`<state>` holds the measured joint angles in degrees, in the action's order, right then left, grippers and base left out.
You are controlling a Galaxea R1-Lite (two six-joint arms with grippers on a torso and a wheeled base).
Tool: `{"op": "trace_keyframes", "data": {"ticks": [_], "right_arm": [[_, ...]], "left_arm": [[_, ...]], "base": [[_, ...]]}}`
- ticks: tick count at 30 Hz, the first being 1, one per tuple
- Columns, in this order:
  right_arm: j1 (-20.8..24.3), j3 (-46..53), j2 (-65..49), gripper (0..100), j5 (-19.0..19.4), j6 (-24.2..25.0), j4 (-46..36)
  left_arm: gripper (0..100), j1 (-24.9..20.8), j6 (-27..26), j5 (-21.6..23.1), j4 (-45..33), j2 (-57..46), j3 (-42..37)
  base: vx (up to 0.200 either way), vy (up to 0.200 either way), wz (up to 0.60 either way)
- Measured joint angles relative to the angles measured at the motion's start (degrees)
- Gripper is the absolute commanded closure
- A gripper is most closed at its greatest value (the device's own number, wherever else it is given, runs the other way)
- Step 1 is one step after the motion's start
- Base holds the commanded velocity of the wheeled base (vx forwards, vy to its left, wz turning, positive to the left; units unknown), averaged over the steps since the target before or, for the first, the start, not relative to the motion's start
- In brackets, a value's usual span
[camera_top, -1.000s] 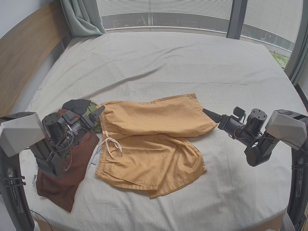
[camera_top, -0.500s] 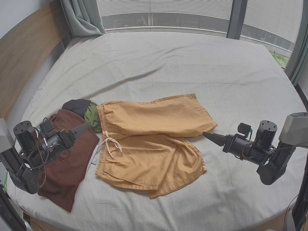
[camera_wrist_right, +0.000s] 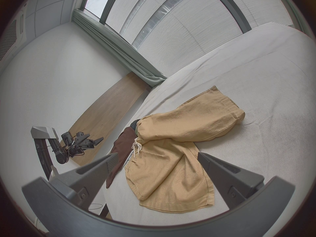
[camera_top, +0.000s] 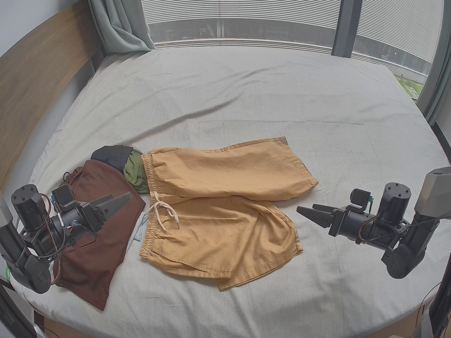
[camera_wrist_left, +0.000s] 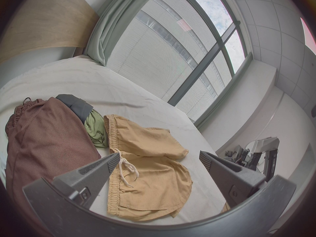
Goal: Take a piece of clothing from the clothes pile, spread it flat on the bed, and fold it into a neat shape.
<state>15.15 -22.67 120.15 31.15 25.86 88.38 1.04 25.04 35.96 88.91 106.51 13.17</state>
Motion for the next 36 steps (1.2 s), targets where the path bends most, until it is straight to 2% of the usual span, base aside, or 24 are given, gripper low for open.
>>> {"op": "trace_keyframes", "data": {"ticks": [7,21,36], "right_arm": [[-0.4,0.9,-0.1,0,1.0,-2.6,0.0],[-1.3,2.1,4.3,0,1.8,-2.9,0.1],[-2.3,1.5,10.1,0,1.7,-2.8,0.1]], "left_arm": [[0,0.0,-5.1,0.8,-0.1,0.6,-2.4],[0,-0.1,-12.4,0.7,0.0,5.1,-3.9],[0,-0.5,-15.7,0.7,0.0,7.9,-5.2]], "base": [[0.0,0.0,0.0],[0.0,0.0,0.0],[0.0,0.0,0.0]]}}
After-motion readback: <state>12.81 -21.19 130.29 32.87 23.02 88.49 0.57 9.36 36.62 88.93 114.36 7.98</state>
